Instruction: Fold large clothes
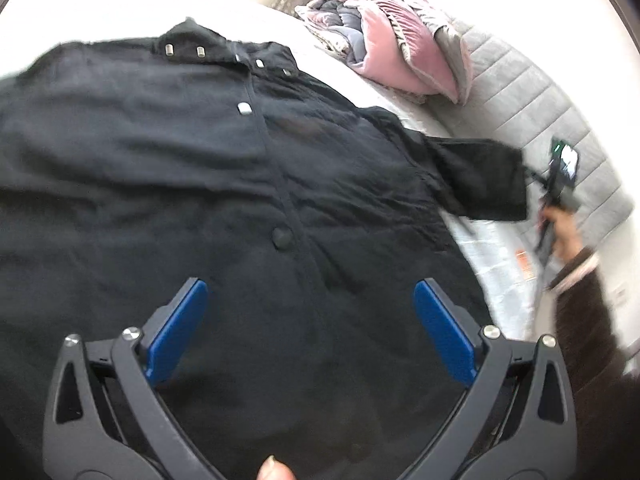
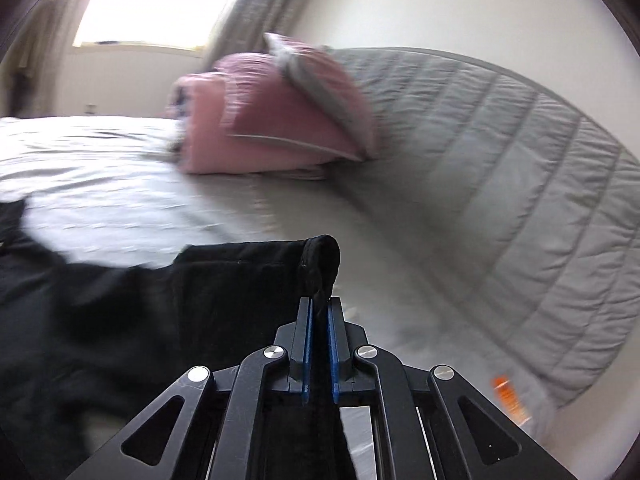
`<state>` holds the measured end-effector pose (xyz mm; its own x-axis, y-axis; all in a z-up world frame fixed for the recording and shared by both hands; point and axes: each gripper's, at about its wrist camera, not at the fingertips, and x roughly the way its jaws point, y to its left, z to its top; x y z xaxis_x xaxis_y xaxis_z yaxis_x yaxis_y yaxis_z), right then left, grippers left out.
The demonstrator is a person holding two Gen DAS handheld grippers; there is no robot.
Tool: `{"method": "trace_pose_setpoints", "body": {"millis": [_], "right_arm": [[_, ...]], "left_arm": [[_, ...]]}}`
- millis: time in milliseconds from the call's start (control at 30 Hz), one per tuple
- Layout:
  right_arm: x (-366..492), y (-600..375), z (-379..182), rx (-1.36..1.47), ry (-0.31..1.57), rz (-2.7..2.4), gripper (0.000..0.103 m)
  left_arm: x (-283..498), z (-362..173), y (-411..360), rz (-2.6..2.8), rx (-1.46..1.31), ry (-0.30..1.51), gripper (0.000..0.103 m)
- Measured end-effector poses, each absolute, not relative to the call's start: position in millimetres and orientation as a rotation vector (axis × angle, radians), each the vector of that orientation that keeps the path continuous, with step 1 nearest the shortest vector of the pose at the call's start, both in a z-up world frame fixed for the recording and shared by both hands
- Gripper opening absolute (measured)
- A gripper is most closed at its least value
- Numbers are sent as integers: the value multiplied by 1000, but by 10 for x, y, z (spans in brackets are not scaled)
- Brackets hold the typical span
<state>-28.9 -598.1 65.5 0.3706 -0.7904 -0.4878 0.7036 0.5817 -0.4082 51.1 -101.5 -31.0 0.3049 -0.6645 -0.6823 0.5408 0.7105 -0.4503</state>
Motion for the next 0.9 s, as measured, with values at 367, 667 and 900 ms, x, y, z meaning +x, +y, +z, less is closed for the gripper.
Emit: {"method": "trace_pose_setpoints", "body": {"millis": [367,667,900], "right_arm": [[-264,-7403,-211,-331,998,-1292,1],[-636,-6933,-7,173,767,-883,50],[234,-5353,59,146,726,-403,80]], "left_arm": [[661,-162,-1235,-743,-13,860,102],[794,-198,-1290,-657,50,867,102],[828,-331,-1325,-607,33,903,102]]}}
